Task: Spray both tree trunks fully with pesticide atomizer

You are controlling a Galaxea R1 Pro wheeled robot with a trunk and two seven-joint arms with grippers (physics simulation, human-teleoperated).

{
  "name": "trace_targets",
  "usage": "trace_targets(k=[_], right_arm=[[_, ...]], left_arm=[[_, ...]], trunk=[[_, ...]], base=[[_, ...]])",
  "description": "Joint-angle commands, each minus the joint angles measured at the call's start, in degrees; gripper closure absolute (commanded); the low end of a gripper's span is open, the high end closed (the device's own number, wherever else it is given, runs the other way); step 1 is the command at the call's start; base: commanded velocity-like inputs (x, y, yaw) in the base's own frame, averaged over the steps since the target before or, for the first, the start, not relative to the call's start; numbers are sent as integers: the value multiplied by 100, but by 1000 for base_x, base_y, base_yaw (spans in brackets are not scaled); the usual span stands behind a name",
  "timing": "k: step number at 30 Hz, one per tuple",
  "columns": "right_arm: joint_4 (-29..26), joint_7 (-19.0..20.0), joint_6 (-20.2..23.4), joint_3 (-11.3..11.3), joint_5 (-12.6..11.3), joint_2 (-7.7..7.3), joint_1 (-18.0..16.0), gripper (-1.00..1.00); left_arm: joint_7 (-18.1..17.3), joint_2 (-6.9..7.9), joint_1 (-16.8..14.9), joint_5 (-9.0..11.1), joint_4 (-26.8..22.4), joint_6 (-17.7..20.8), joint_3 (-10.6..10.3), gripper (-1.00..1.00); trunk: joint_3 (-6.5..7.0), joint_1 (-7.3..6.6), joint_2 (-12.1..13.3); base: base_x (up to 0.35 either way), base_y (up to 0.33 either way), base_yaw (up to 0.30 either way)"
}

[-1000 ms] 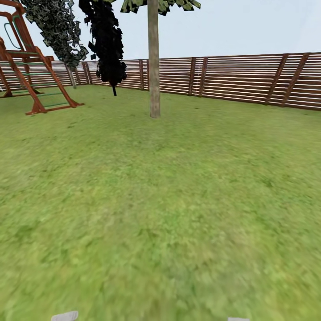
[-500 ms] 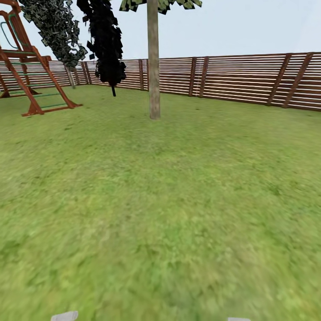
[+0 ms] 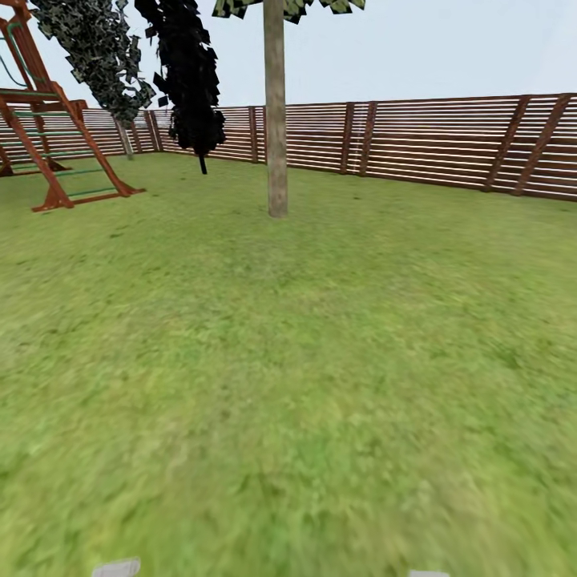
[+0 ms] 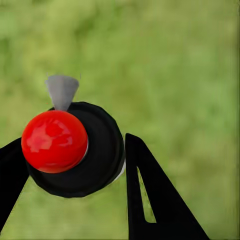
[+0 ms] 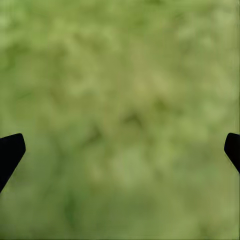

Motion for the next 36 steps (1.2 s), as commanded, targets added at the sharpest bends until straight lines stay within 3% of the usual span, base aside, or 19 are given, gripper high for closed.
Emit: trace_targets(k=[1, 36], right_arm=[[3, -11, -15, 51, -53, 0, -3, -100], [3, -13, -15, 51, -53, 0, -3, -100]], left_arm=[[-10, 0, -3, 42, 5, -18, 10, 100], [-10, 0, -3, 42, 5, -18, 10, 100]], trunk=[[-5, 3, -2], [-5, 3, -2]], base=[[337, 0, 0], [337, 0, 0]])
